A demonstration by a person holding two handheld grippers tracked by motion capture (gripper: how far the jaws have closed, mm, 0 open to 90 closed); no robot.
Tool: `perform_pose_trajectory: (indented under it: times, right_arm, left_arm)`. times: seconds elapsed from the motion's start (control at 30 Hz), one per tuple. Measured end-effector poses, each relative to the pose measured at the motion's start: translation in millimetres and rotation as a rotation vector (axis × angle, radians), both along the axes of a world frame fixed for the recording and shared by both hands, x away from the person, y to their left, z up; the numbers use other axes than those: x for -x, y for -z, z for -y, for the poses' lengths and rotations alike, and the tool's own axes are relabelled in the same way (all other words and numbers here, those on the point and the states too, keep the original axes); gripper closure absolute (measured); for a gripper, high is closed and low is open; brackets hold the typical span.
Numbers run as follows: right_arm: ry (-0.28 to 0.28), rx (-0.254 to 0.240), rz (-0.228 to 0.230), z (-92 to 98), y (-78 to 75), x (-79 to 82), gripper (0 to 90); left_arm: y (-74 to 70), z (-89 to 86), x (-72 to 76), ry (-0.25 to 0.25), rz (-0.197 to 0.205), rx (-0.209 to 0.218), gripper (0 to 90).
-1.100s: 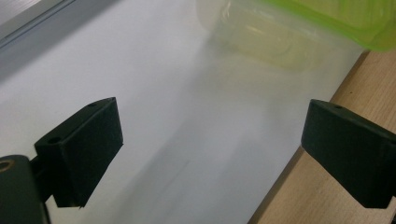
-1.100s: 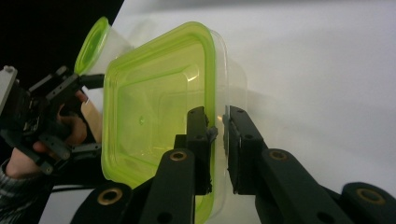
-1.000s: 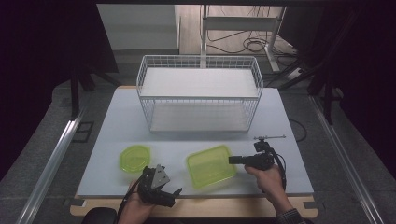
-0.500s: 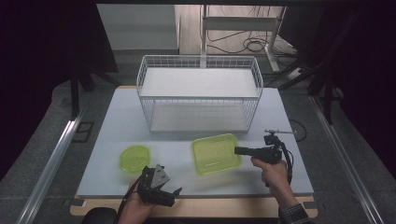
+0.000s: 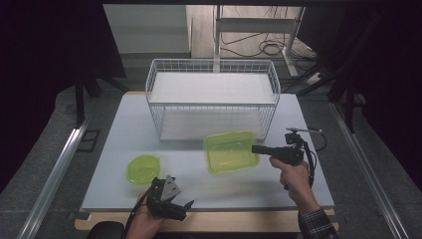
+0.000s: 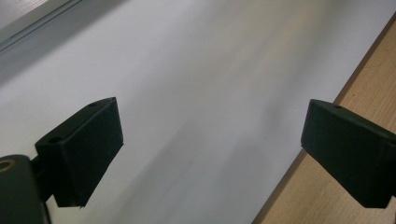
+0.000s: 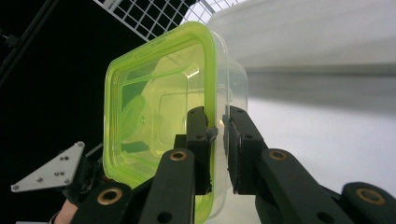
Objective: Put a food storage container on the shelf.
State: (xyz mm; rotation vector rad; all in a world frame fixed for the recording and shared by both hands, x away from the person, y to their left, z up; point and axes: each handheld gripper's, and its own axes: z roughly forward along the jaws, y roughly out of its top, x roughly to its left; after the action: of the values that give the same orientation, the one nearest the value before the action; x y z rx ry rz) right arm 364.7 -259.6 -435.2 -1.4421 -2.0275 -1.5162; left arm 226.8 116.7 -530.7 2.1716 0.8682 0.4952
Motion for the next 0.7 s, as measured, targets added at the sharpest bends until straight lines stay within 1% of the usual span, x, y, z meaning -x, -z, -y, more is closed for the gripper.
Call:
perform_pose_trajectory:
  times: [0.23, 0.43, 0.57, 0.7]
  right_arm:
    - [-0.002, -0.013, 0.018, -5.6, -14.7, -5.8, 80.0]
    - [-0.001, -0.022, 0.032, -10.4, -27.9, -12.2, 80.0]
    - [0.004, -0.036, 0.044, -13.5, -38.0, -17.4, 80.0]
    - [0.013, -0.034, 0.056, -18.1, -49.3, -23.1, 80.0]
  left_arm:
    - [-0.2, 0.3, 0.1, 0.003, 0.002, 0.001, 5.3]
    - [-0.1, 0.7, 0.5, 0.009, 0.006, -0.006, 5.3]
    - [-0.5, 0.1, -0.2, 0.008, 0.007, -0.001, 5.3]
    - [-1.2, 0.8, -1.3, 0.014, 0.0, 0.014, 5.4]
